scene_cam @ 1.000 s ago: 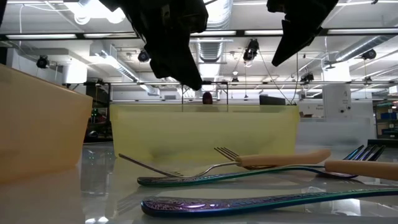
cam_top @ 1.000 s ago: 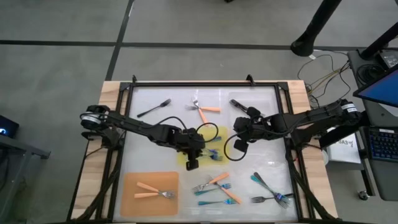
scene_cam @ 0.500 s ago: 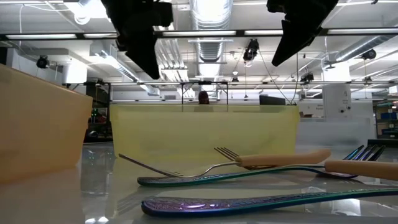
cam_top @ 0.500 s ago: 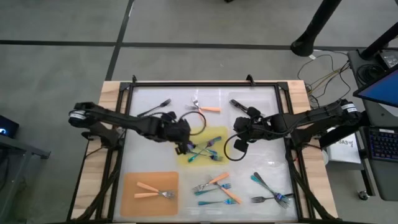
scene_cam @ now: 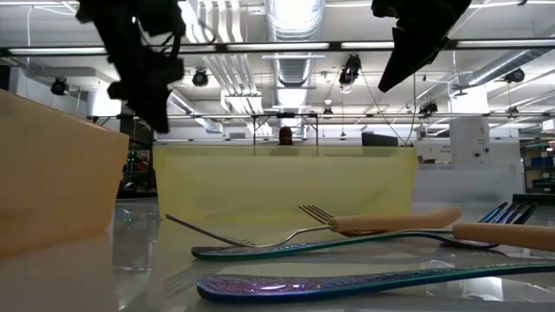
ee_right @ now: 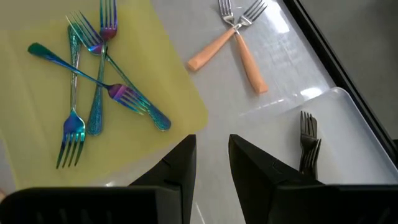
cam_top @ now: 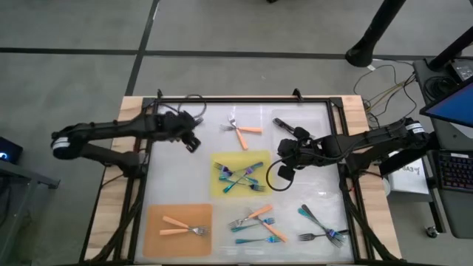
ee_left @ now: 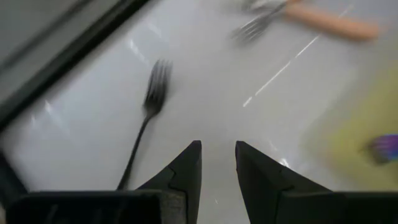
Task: Sort silverware by color (type)
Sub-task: Put the black fork into the transparent bin
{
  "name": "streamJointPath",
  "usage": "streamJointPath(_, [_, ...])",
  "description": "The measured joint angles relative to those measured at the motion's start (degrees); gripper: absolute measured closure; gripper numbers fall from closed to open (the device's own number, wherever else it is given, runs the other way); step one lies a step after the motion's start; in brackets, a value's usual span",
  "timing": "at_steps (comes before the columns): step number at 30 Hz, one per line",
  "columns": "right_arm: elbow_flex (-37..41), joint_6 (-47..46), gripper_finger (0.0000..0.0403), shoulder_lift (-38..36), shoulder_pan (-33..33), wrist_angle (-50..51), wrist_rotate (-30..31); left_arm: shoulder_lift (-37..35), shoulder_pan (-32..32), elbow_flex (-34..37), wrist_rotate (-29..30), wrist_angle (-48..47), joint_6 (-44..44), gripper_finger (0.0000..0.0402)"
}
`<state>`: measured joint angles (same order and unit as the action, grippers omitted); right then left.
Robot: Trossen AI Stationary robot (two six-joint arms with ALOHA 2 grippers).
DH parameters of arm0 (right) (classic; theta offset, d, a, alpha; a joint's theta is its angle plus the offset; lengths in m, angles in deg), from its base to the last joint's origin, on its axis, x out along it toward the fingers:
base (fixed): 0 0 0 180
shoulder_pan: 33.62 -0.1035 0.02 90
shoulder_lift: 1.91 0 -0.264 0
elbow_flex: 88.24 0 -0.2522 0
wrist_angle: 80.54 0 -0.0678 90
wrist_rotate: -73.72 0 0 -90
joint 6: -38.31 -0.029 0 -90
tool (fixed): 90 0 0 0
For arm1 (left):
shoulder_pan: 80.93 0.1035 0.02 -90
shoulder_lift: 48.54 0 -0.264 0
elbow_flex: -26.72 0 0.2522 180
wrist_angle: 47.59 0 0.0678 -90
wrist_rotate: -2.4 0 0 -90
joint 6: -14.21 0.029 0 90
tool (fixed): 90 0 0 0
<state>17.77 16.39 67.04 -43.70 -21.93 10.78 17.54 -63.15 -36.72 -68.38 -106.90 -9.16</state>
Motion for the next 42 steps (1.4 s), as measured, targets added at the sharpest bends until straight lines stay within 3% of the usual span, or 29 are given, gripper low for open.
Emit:
streamJointPath(5, [0.00, 0.02, 0.0316, 0.00, 0.00, -0.22, 0.02, -0.09, 9.83, 5.60, -6.69, 1.35, 0.62, 0.0321])
streamJointPath(9, [0.00, 0.02, 0.0316, 0.00, 0.00, -0.52, 0.04, 1.94, 13.51, 7.06, -8.80, 2.40, 3.54, 0.0321])
streamJointPath(19, [0.00, 0.02, 0.0316, 0.00, 0.00, -0.57, 0.02, 7.25, 13.88, 6.48, -9.20, 2.57, 7.96, 0.0293])
streamJointPath(31, [0.00, 0.02, 0.0316, 0.00, 0.00, -0.60, 0.04, 13.09, 14.92, 6.46, -3.72, 6.04, 9.56, 0.0260])
streamJointPath(42, [0.00, 0.02, 0.0316, 0.00, 0.00, -0.64, 0.04, 20.53, 20.52, 6.43, -3.69, 12.03, 10.68, 0.0258])
